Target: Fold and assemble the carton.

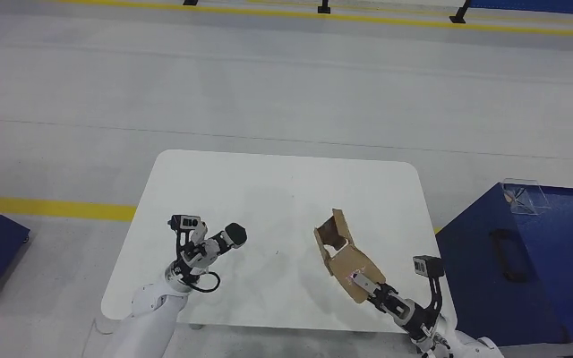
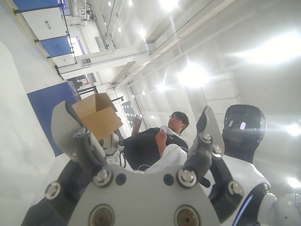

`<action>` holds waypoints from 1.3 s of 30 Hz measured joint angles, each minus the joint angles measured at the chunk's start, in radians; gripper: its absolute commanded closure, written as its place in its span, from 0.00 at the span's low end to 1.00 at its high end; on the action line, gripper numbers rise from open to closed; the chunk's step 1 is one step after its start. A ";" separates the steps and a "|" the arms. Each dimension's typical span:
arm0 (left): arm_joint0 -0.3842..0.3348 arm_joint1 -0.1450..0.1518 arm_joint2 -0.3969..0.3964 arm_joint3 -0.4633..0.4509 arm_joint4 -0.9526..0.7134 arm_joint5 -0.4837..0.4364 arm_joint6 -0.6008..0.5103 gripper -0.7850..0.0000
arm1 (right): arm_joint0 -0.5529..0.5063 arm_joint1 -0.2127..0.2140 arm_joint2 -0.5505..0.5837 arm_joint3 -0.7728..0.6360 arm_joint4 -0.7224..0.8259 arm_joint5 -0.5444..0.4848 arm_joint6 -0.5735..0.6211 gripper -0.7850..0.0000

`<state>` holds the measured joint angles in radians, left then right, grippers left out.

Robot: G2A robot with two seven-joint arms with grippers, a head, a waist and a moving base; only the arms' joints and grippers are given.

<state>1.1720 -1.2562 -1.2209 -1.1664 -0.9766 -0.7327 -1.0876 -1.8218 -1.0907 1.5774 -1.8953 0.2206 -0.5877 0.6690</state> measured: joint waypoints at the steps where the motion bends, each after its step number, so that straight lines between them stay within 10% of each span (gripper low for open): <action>1: 0.000 0.000 0.000 0.000 0.000 0.000 0.000 0.00 | 0.000 0.000 0.000 0.000 0.000 0.000 0.000 1.00; 24: 0.015 0.037 0.001 -0.352 0.802 -0.050 0.102 0.00 | -0.186 0.034 0.129 -0.265 -0.743 -0.225 0.058 1.00; 39: -0.036 0.044 0.167 -0.415 0.802 0.034 -0.034 0.00 | -0.195 0.050 0.042 -0.293 -0.842 -0.227 0.081 1.00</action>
<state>1.1359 -1.2123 -1.0543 -1.5813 -0.1744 -0.6987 -1.1221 -2.0167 -1.0408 1.6191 -2.1885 -0.6214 -0.8146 0.7501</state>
